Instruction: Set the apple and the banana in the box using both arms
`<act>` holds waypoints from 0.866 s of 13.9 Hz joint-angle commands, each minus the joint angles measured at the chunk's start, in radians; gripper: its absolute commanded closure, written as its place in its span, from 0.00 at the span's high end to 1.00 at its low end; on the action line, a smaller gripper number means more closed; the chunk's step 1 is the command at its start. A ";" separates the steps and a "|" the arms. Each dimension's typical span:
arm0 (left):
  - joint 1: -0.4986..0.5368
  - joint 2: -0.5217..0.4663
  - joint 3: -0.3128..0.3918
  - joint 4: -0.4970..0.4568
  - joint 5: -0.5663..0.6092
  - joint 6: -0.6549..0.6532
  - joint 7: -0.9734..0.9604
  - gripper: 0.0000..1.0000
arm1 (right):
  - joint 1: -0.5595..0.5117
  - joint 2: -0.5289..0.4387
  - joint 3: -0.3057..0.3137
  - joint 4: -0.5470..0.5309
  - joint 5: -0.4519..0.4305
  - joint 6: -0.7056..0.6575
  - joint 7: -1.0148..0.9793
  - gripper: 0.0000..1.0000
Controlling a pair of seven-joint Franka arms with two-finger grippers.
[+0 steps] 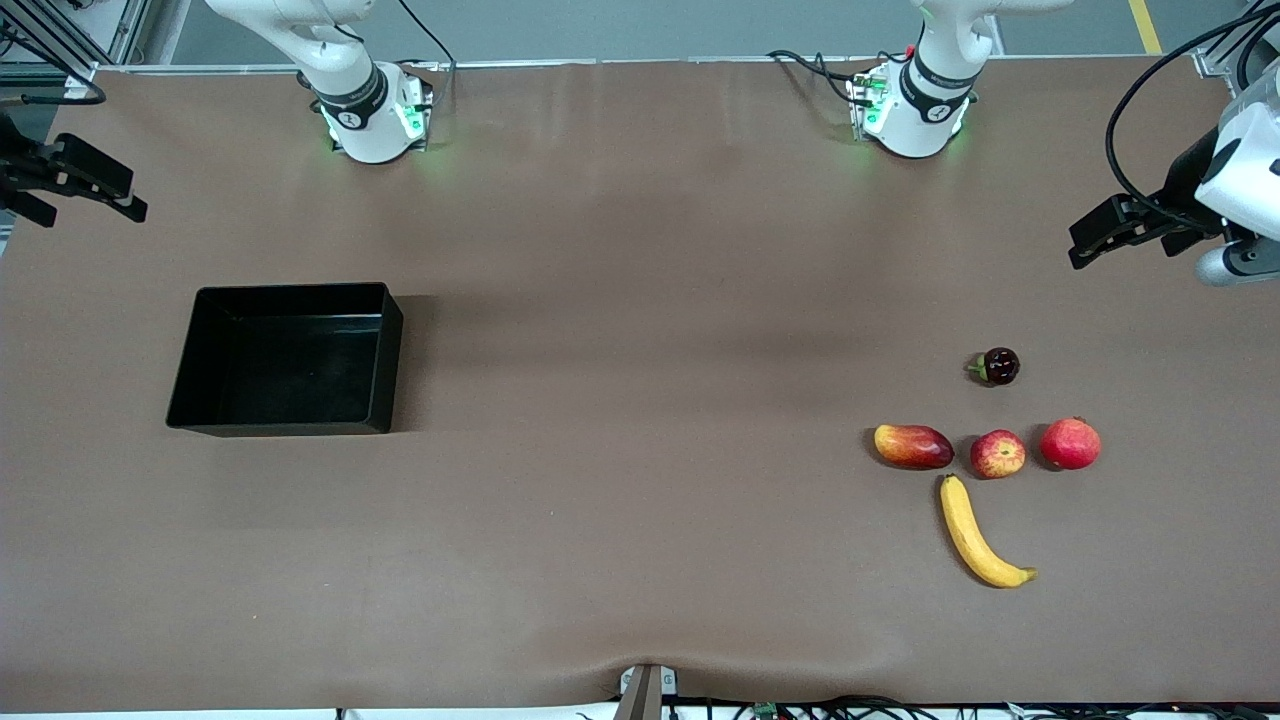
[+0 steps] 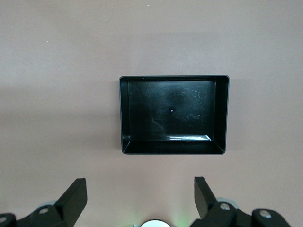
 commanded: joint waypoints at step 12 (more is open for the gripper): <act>0.005 -0.003 0.005 0.023 -0.022 -0.018 0.020 1.00 | -0.065 0.088 -0.002 0.017 -0.039 -0.005 0.011 1.00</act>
